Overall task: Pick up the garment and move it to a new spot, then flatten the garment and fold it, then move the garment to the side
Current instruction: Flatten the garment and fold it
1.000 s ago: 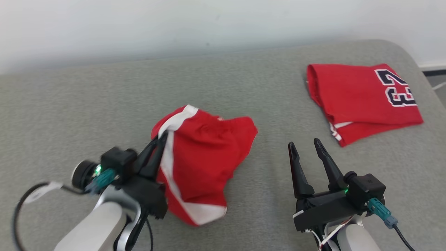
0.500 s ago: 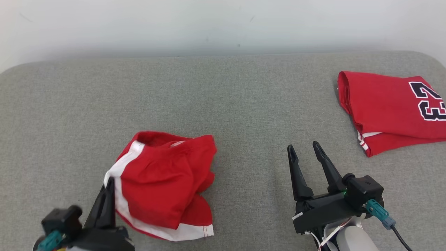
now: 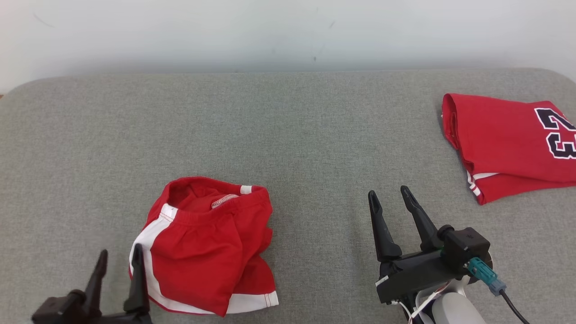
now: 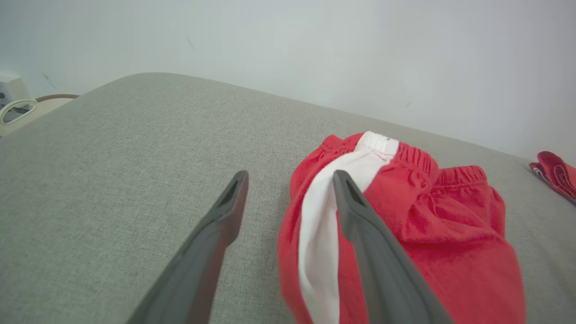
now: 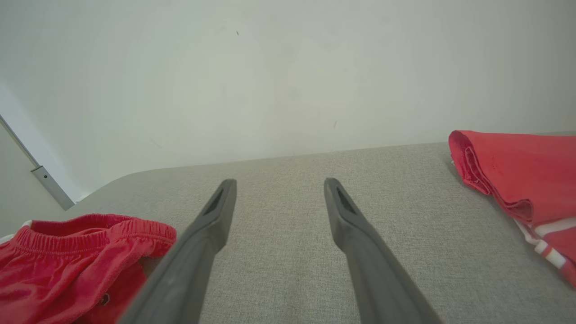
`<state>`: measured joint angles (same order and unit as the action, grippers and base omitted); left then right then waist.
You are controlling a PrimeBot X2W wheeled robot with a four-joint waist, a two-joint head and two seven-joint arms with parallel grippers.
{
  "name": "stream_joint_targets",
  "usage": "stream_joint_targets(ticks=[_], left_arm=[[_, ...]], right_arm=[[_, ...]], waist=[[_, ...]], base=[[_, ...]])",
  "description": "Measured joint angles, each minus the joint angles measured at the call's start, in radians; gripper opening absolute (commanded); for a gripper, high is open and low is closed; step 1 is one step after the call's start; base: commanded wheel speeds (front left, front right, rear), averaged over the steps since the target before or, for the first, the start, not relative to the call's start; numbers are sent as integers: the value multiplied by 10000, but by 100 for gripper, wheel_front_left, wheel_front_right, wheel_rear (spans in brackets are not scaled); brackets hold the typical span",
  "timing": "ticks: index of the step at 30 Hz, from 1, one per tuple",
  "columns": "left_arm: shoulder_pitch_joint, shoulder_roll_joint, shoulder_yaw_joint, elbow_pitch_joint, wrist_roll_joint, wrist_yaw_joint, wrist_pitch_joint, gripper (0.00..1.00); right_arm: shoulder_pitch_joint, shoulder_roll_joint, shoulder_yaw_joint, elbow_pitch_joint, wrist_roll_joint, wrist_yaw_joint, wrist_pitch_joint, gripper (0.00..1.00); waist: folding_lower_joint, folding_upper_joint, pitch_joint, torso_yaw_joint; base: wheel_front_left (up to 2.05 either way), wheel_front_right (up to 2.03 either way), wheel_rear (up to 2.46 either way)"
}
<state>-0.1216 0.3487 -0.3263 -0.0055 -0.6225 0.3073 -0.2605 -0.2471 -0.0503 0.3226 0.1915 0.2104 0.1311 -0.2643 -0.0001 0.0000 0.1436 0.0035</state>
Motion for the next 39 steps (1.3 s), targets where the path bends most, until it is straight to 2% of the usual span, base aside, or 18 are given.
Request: stream_joint_targets(ticks=[5, 13, 19, 28, 39], left_arm=[[196, -25, 569, -629, 571, -151, -2, 100], [417, -510, 1413, -1530, 1574, -424, -2, 100], [734, -765, 1977, -1469, 1931, -598, -2, 100], [1003, -1214, 2301, -1482, 2318, -1011, -2, 100], [971, -1693, 2355, -1260, 2592, -1490, -2, 100]], right_arm=[[-6, 0, 33, 15, 6, 0, 0, 100], [5, -71, 543, 508, 44, 0, 90, 100], [131, -403, 1732, 813, 437, 0, 625, 100], [304, -903, 4063, 1076, 1822, 0, 1891, 100], [-501, -1060, 5561, 2196, 2679, 0, 2188, 100]], waist=[[0, 0, 16, -62], [0, 0, -31, -113], [1, 0, -156, -80], [1, 0, -282, 195], [1, 0, -179, 730]], base=[[0, 0, 0], [0, 0, 0], [0, 0, 0], [0, 0, 0], [0, 0, 0]])
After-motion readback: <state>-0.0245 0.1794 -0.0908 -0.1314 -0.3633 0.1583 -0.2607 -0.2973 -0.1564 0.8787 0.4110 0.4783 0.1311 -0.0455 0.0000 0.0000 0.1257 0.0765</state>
